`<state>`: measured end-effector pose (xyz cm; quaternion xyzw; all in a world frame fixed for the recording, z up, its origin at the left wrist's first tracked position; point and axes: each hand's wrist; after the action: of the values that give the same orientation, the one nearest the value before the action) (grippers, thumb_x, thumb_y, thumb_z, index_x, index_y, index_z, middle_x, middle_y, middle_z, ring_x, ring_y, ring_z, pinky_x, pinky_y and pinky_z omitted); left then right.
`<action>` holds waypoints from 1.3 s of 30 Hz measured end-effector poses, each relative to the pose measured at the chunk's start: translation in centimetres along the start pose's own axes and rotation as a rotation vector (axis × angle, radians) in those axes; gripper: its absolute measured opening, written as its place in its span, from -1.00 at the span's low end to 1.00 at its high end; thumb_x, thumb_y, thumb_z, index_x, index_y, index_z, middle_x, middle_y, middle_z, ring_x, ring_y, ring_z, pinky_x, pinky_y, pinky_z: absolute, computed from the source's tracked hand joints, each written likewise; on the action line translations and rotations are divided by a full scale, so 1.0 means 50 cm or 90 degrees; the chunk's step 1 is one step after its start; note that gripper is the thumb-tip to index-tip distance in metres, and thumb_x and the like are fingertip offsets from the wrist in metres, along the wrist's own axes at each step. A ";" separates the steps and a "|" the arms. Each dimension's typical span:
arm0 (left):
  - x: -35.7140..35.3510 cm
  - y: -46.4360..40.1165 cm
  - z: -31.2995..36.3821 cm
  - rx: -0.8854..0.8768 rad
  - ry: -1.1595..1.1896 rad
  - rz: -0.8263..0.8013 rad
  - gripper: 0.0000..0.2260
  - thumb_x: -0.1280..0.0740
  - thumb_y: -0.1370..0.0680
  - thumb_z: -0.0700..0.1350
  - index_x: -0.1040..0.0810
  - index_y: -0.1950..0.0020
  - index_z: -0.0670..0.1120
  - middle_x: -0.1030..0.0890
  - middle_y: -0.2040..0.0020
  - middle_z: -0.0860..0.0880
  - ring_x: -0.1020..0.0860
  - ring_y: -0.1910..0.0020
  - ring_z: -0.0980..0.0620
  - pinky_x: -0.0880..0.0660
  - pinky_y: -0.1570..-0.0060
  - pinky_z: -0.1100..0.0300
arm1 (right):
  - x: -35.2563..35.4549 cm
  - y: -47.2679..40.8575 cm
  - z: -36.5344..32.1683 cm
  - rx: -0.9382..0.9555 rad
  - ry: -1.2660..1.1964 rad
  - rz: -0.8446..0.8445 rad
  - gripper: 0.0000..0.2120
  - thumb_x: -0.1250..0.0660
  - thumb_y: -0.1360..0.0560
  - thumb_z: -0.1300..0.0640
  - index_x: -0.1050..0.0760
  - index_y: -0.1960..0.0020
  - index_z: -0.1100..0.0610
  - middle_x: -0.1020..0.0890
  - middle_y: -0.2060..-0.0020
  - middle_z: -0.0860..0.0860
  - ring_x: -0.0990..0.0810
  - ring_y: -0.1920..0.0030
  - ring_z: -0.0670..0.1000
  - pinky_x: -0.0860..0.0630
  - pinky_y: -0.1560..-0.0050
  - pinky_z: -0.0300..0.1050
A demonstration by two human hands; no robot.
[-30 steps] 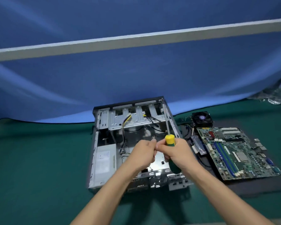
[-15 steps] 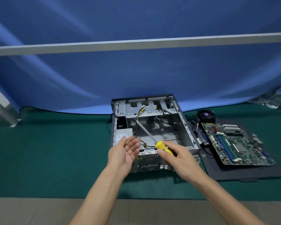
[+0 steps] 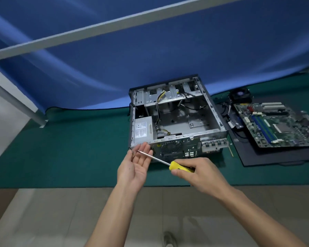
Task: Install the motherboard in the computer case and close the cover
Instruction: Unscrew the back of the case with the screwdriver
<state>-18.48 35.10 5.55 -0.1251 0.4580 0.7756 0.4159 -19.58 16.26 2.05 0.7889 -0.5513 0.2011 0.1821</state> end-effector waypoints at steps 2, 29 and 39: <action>0.021 -0.002 0.002 -0.007 -0.021 -0.002 -0.69 -0.05 -0.67 -0.10 -0.50 0.02 -0.26 -0.68 0.24 -0.16 -0.67 0.24 -0.04 -0.51 0.16 -0.01 | -0.018 0.005 0.002 -0.011 0.014 -0.017 -0.67 -0.40 -0.39 -0.24 -0.31 -0.01 -0.55 -0.60 0.01 -0.37 -0.60 0.11 -0.18 -0.55 0.05 -0.14; 0.095 -0.051 -0.039 -0.076 -0.153 0.020 -0.70 -0.03 -0.68 -0.15 -0.45 0.04 -0.30 -0.68 0.22 -0.21 -0.68 0.22 -0.09 -0.60 0.33 0.16 | -0.062 -0.010 0.025 -0.158 -0.030 -0.103 -0.82 -0.42 -0.40 -0.17 -0.64 0.02 -0.20 -0.59 0.46 -0.14 -0.37 0.56 -0.19 -0.38 0.36 -0.21; 0.182 -0.086 -0.074 -0.036 -0.263 0.048 -0.72 -0.08 -0.66 -0.13 -0.48 0.06 -0.26 -0.68 0.21 -0.19 -0.68 0.21 -0.08 -0.60 0.32 0.18 | -0.103 -0.008 0.054 -0.277 -0.103 -0.196 -0.89 -0.42 -0.44 -0.08 -0.68 0.10 -0.09 -0.60 0.47 -0.06 -0.41 0.59 -0.05 -0.34 0.49 -0.26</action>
<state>-21.59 37.95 -4.32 0.0419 0.3450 0.8123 0.4683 -20.48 19.11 -2.94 0.8194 -0.4678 -0.0156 0.3309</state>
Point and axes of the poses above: each hand's wrist, its own y-axis away from the middle knuckle, its own x-axis out of the back of the hand, z = x × y
